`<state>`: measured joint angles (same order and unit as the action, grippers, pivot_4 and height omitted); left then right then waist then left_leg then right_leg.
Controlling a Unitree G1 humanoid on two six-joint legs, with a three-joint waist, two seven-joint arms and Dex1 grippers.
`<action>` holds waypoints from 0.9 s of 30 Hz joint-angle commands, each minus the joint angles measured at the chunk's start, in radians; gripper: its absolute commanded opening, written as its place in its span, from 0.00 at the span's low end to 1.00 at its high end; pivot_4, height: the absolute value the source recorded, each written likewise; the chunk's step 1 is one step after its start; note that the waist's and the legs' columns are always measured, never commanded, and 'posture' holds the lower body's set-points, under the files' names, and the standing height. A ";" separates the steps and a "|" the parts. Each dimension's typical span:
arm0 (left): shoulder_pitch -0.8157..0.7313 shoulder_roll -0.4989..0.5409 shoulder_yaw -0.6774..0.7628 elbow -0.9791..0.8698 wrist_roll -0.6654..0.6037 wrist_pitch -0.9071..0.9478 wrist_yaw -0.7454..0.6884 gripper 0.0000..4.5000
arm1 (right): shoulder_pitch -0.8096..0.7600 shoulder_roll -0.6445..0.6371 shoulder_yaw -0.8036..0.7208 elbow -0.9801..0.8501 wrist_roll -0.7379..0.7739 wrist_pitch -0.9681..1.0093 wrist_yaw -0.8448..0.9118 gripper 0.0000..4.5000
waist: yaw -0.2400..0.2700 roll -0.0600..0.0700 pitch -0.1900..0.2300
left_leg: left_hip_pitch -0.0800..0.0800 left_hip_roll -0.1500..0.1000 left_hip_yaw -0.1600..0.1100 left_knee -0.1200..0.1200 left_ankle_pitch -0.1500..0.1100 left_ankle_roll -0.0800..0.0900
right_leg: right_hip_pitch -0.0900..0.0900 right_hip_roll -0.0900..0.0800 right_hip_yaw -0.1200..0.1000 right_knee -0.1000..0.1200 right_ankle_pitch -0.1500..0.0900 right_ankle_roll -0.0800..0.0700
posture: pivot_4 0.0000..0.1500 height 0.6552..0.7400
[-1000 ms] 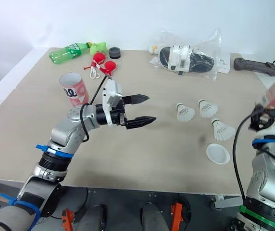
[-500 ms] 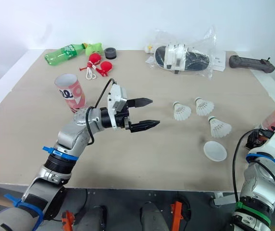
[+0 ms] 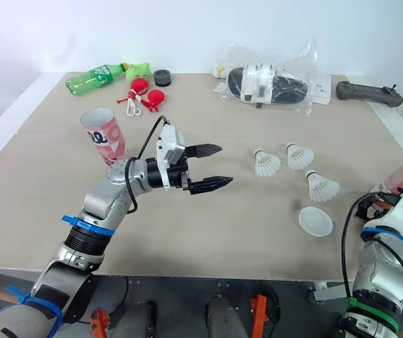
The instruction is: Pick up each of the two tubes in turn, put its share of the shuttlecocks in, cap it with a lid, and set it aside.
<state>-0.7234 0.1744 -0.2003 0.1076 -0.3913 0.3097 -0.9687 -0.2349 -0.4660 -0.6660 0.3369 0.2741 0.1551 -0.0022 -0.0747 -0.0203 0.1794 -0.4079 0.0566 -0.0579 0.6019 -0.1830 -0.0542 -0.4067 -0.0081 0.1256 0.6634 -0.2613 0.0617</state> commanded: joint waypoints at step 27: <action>0.439 0.133 0.205 -0.414 -0.026 0.076 0.281 1.00 | 0.271 -0.325 0.257 -1.000 0.609 0.420 0.571 0.98 | -0.003 -0.001 0.001 | 0.001 -0.001 0.000 0.003 0.001 -0.001 | 0.002 0.000 0.005 0.001 0.002 0.001 | 1.00 1.00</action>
<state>-0.3273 0.2963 -0.0333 -0.1991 -0.4034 0.3803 -0.7340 0.0979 -0.7471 -0.4460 -0.6273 0.8312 0.5389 0.5168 -0.0774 -0.0217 0.1800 -0.4071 0.0554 -0.0580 0.6062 -0.1819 -0.0556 -0.4043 -0.0074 0.1302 0.6640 -0.2592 0.0619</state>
